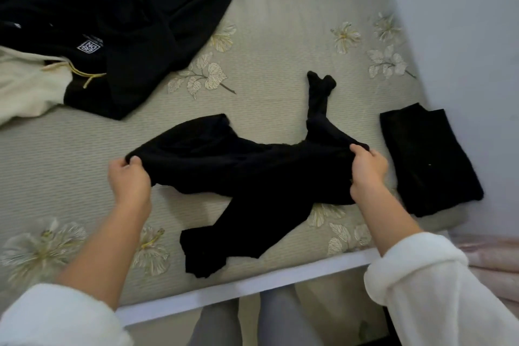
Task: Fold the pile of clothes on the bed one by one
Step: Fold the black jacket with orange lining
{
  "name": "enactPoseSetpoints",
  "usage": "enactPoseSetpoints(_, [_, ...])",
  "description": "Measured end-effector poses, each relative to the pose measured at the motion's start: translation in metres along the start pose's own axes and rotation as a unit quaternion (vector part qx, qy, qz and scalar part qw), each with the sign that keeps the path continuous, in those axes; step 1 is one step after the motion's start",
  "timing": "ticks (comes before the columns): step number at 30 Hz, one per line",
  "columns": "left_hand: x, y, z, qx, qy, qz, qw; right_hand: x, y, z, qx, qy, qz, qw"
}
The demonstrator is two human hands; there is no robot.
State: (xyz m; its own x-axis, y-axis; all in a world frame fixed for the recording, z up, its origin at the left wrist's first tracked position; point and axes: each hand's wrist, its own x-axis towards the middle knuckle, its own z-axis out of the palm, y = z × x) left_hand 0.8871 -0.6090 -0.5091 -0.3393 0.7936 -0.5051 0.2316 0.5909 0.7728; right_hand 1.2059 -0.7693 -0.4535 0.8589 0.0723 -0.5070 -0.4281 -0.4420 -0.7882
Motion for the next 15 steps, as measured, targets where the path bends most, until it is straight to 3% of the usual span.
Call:
enactPoseSetpoints(3, [-0.003,0.010,-0.014,-0.013,0.082,0.007,0.996,-0.011,-0.006,-0.013,-0.009,-0.003,0.017,1.000])
enactPoseSetpoints(9, [-0.033,-0.001,-0.024,-0.019,0.020,-0.043,0.999,-0.025,-0.018,-0.019,-0.054,-0.088,0.081,0.991])
enactPoseSetpoints(13, [-0.041,0.014,-0.019,-0.061,-0.002,-0.005,0.998,-0.034,-0.056,-0.008,-0.094,-0.249,0.008,0.964])
enactPoseSetpoints(15, [-0.045,0.023,-0.009,-0.049,-0.048,0.021,0.997,-0.041,-0.078,-0.004,-0.097,-0.409,-0.038,0.907])
